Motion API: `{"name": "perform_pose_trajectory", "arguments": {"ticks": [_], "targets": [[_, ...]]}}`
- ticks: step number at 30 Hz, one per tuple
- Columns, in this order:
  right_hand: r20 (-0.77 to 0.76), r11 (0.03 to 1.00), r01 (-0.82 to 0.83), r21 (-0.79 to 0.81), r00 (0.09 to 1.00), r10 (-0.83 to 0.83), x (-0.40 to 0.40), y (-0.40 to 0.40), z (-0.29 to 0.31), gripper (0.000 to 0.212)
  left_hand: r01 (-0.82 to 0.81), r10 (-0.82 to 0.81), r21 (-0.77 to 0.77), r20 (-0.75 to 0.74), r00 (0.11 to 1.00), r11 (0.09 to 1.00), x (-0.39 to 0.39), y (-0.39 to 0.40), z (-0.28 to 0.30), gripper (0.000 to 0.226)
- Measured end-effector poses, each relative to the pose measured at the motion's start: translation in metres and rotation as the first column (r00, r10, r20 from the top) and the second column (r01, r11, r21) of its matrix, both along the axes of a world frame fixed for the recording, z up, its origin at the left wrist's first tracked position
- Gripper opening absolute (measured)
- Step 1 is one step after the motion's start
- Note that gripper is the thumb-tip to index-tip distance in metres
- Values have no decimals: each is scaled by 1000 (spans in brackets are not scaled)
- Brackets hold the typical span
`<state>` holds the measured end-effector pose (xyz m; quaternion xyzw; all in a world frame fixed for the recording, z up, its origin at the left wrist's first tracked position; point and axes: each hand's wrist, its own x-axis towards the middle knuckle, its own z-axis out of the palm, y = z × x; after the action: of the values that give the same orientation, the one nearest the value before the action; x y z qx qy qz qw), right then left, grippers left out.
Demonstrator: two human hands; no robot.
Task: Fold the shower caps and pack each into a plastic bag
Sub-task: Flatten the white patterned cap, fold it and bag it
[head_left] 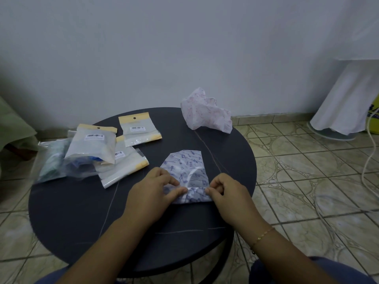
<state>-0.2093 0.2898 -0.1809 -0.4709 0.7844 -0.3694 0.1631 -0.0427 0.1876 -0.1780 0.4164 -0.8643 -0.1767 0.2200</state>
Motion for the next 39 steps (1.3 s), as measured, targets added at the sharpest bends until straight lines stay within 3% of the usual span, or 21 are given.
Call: {"name": "perform_pose_trajectory", "arguments": {"ticks": [5, 8, 12, 14, 23, 25, 28, 32, 36, 39], "targets": [[-62, 1000, 6, 0, 998, -6, 0, -2, -3, 17, 31, -27, -64, 63, 998, 997, 3, 0, -1, 20], [-228, 1000, 11, 21, 974, -6, 0, -3, -5, 21, 52, -42, -116, 86, 995, 992, 4, 0, -2, 24], [-475, 993, -48, -109, 880, -10, 4, -3, -8, 11, 123, -112, -102, 107, 988, 987, 7, -2, -4, 59], [-564, 983, -128, -129, 825, 34, 6, -2, -10, 16, 168, -155, -81, 149, 977, 982, 10, -4, -4, 72], [-618, 970, -241, 21, 760, 202, 3, 6, -7, 38, 273, -235, -225, 181, 955, 935, 17, -12, -3, 61], [-580, 964, -262, 36, 780, 234, 2, 5, -3, 34, 280, -249, -213, 159, 955, 936, 17, -12, -2, 62], [-398, 959, -276, 67, 874, 279, -2, 3, -1, 25, 236, -217, -112, 159, 963, 965, 18, -9, 4, 67], [-49, 992, -123, -12, 991, 123, -3, 1, -1, 13, 81, -82, 7, 71, 994, 997, 17, -4, 10, 49], [172, 998, -12, -69, 985, 24, 0, -5, 2, 16, 5, -5, 19, 25, 1000, 1000, 14, -6, 8, 35], [212, 997, 51, -59, 977, -37, 1, -10, 3, 21, -27, 26, 39, 20, 999, 999, 12, -6, 6, 37]]}}
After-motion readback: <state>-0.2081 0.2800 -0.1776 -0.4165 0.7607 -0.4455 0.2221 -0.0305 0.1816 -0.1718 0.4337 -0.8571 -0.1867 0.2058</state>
